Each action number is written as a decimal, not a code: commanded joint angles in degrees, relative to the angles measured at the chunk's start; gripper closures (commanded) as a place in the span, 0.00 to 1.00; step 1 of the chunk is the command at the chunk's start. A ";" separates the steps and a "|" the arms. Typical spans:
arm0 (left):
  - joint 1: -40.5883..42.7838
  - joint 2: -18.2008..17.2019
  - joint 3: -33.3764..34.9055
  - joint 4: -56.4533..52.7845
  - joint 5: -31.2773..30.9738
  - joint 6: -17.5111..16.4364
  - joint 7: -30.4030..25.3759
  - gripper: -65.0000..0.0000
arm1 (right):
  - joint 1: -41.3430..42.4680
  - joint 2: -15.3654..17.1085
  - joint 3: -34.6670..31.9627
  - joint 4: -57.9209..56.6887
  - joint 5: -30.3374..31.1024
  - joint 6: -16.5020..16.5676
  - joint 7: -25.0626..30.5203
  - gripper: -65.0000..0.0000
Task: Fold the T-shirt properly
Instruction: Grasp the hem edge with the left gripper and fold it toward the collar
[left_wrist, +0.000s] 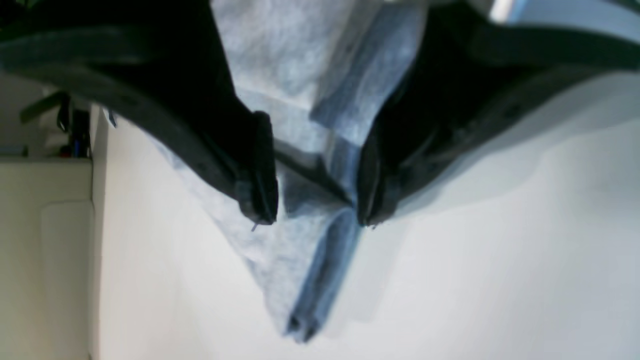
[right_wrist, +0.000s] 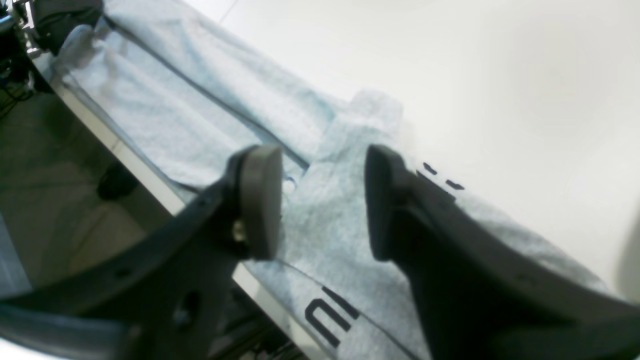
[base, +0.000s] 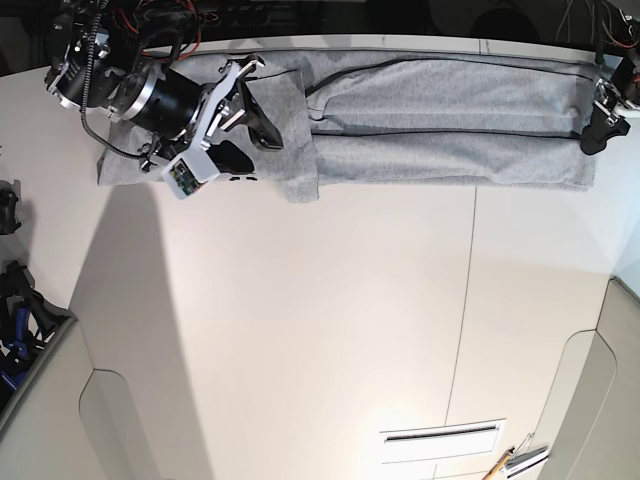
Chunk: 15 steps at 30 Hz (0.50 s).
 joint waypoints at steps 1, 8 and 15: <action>0.17 -0.83 0.74 0.42 1.64 0.29 1.03 0.53 | 0.28 0.31 0.13 1.03 0.74 0.00 1.55 0.58; 0.17 -0.98 1.25 0.42 1.64 0.29 0.44 0.67 | 0.28 0.31 0.13 1.03 0.72 0.00 1.55 0.58; 0.15 -0.96 1.25 0.42 1.60 0.29 -1.31 1.00 | 0.28 0.31 0.13 1.03 0.72 0.00 1.55 0.58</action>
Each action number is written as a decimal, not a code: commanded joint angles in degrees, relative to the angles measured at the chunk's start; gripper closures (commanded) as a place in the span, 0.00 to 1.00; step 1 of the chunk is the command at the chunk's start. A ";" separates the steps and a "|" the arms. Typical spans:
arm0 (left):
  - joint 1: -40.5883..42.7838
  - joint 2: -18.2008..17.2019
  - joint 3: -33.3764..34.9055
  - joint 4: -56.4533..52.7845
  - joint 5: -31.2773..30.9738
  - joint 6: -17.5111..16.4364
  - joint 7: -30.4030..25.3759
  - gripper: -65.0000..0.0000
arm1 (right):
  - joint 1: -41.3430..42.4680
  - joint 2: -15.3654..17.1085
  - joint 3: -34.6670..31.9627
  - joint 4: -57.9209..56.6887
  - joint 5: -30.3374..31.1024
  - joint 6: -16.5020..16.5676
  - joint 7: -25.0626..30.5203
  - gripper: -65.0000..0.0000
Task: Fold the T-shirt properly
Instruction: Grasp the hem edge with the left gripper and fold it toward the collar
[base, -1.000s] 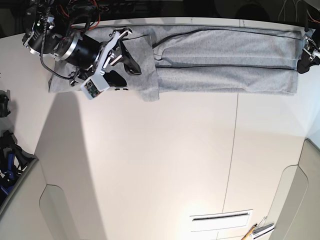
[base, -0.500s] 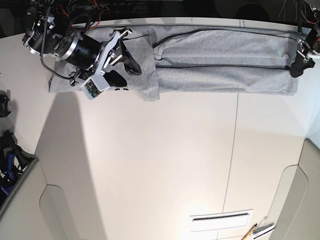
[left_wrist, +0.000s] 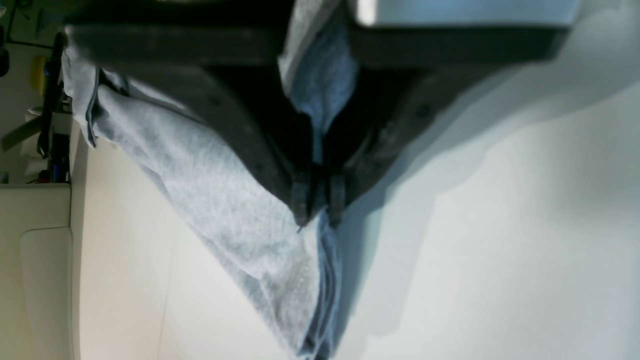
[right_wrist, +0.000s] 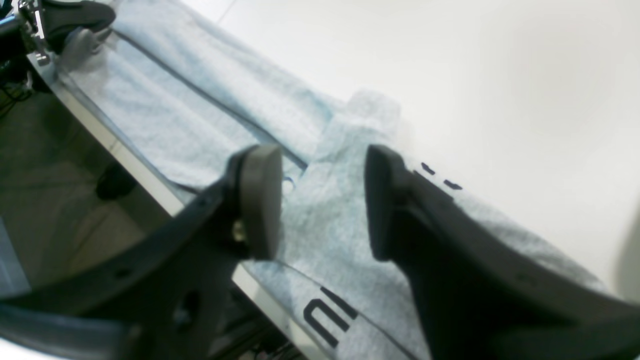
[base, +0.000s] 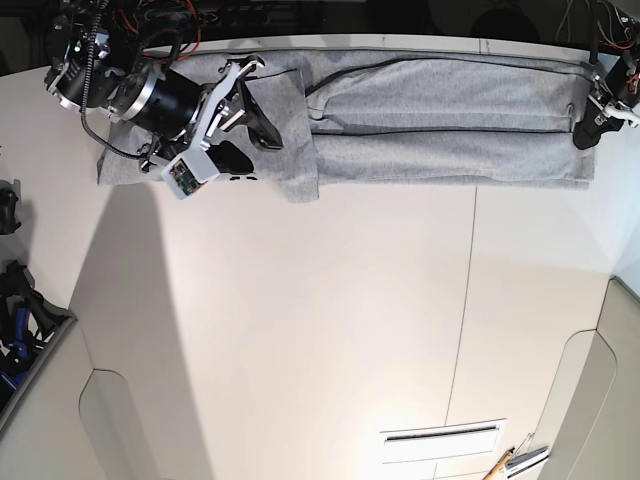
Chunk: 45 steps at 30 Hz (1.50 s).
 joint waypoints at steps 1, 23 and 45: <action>0.33 -0.83 -0.02 0.33 0.09 0.32 -0.52 1.00 | 0.28 0.31 0.13 1.03 0.85 0.00 1.53 0.58; 2.34 6.38 -3.32 25.09 -16.58 0.32 14.47 1.00 | -0.09 0.31 17.31 0.98 -10.45 -6.51 2.75 0.58; -1.18 17.90 29.75 35.65 -16.58 0.32 13.40 1.00 | -0.04 0.92 28.79 -12.41 -10.19 -7.54 5.05 0.58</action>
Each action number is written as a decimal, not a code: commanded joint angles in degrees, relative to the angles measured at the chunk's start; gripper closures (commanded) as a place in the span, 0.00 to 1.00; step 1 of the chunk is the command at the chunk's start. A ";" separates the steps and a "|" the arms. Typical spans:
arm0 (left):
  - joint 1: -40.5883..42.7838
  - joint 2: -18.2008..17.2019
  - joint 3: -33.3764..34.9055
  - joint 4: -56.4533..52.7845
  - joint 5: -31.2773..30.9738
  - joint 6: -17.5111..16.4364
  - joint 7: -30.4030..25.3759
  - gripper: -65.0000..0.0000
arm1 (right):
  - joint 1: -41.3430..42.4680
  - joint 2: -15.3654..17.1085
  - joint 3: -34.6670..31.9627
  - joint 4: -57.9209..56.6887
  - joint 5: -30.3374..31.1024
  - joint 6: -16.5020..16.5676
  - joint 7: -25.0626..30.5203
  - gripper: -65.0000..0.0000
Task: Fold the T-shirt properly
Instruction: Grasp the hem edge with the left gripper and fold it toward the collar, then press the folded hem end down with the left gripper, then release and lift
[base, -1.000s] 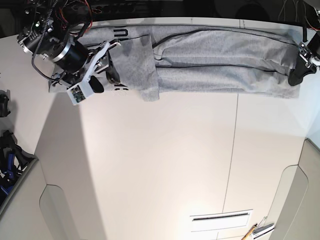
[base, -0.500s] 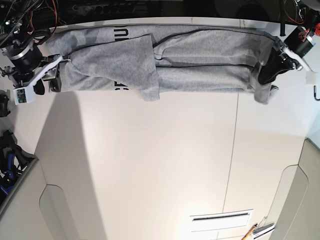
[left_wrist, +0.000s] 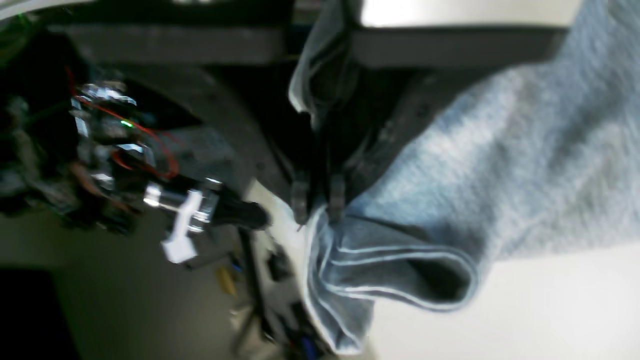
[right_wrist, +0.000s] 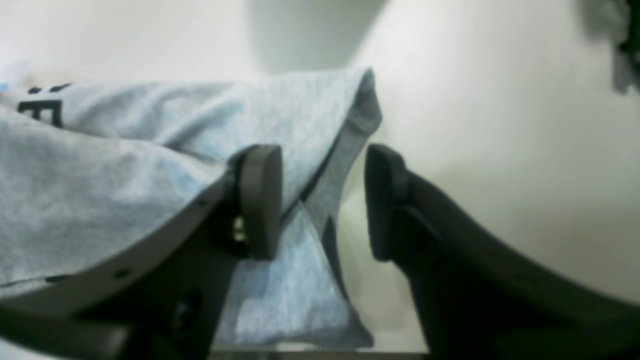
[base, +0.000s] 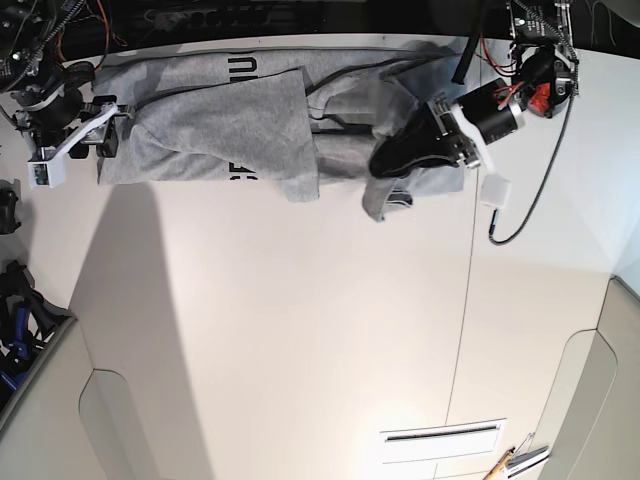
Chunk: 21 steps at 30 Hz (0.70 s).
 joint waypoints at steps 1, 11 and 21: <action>-0.61 0.13 1.22 1.03 -1.89 -0.54 -0.63 1.00 | 0.28 0.46 0.28 0.70 0.87 0.00 1.44 0.58; -1.92 0.61 11.98 1.01 1.22 -0.54 -1.95 1.00 | 0.46 0.46 0.28 0.68 3.23 0.02 1.55 0.58; -2.47 1.38 12.41 1.03 7.15 -0.54 -4.94 0.65 | 0.46 0.46 0.28 0.68 4.20 0.04 1.57 0.58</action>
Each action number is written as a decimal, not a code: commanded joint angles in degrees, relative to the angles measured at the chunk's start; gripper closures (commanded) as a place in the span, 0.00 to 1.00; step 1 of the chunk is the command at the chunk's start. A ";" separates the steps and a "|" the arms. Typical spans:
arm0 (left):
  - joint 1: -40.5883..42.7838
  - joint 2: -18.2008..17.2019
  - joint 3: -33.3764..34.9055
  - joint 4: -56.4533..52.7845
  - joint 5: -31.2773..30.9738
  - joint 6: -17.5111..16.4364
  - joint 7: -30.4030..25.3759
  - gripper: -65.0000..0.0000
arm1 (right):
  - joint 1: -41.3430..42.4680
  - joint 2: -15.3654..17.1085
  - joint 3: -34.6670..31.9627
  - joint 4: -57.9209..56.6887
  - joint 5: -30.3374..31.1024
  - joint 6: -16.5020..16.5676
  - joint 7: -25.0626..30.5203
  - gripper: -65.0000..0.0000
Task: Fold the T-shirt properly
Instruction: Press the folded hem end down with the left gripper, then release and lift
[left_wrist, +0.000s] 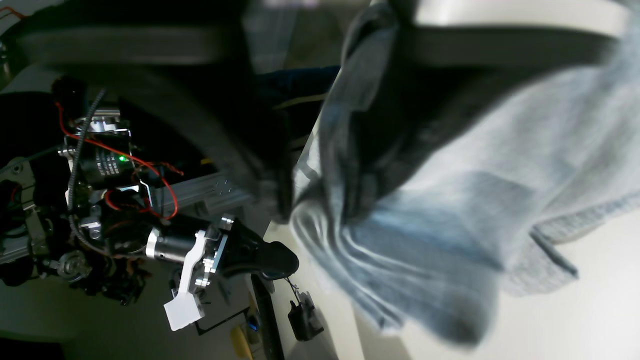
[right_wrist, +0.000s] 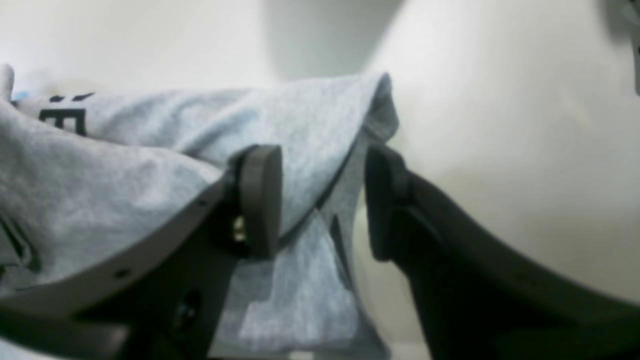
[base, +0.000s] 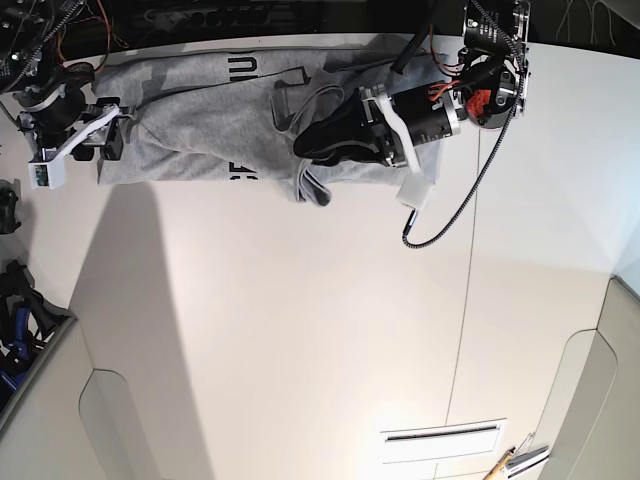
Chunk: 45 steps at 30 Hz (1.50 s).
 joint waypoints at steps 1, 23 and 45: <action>-0.28 0.00 0.04 1.01 -1.66 -0.54 -0.59 0.63 | 0.31 0.46 0.28 0.83 1.36 0.04 1.16 0.58; -0.44 -0.48 6.67 1.03 -0.76 -0.54 -0.26 0.63 | 0.22 4.04 0.28 0.22 -3.89 -0.39 3.17 0.32; -0.66 -0.46 6.69 1.03 -0.39 -0.54 -0.26 0.63 | 0.42 5.88 0.26 -20.55 17.46 2.23 -0.72 0.31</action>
